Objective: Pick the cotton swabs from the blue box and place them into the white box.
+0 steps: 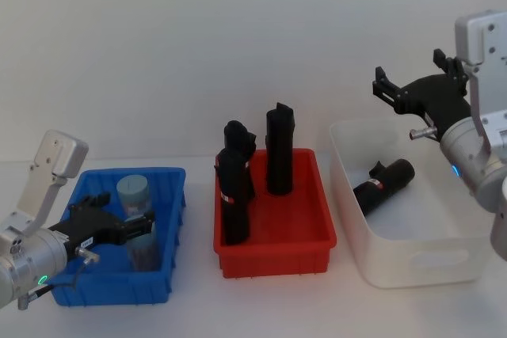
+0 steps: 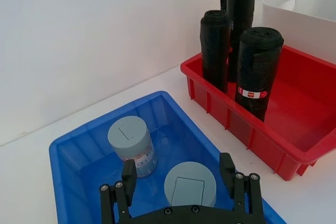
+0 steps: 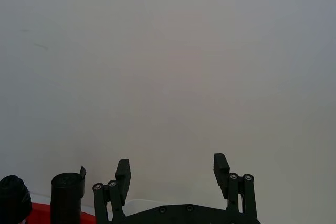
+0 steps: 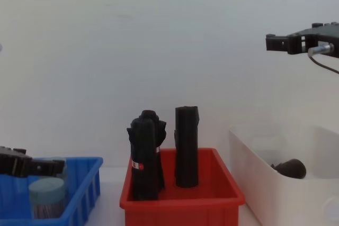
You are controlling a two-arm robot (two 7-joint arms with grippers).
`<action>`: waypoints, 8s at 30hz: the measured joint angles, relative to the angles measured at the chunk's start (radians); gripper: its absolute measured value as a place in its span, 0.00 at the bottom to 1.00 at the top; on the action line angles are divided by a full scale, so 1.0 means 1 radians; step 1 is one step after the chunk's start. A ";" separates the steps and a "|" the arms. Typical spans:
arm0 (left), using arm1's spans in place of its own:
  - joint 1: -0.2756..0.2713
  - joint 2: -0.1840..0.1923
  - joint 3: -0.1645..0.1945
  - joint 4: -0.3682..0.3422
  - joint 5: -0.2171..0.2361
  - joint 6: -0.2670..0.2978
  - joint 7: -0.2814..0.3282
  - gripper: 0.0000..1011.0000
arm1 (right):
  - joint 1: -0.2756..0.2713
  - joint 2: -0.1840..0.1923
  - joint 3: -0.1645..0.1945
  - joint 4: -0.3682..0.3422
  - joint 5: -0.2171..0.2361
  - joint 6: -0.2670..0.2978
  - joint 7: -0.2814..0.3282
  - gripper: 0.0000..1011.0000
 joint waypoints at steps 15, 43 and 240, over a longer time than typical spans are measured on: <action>-0.003 -0.014 0.000 0.059 -0.050 -0.027 -0.022 0.99 | 0.000 0.000 0.000 0.000 0.000 0.000 0.000 0.99; -0.025 -0.036 0.016 0.125 -0.052 -0.020 -0.059 0.99 | 0.000 0.000 0.000 0.000 0.000 0.000 0.000 0.99; -0.369 -0.219 0.118 0.150 0.107 -0.242 -0.353 0.66 | 0.103 -0.040 -0.152 0.201 -0.168 -0.222 0.399 0.99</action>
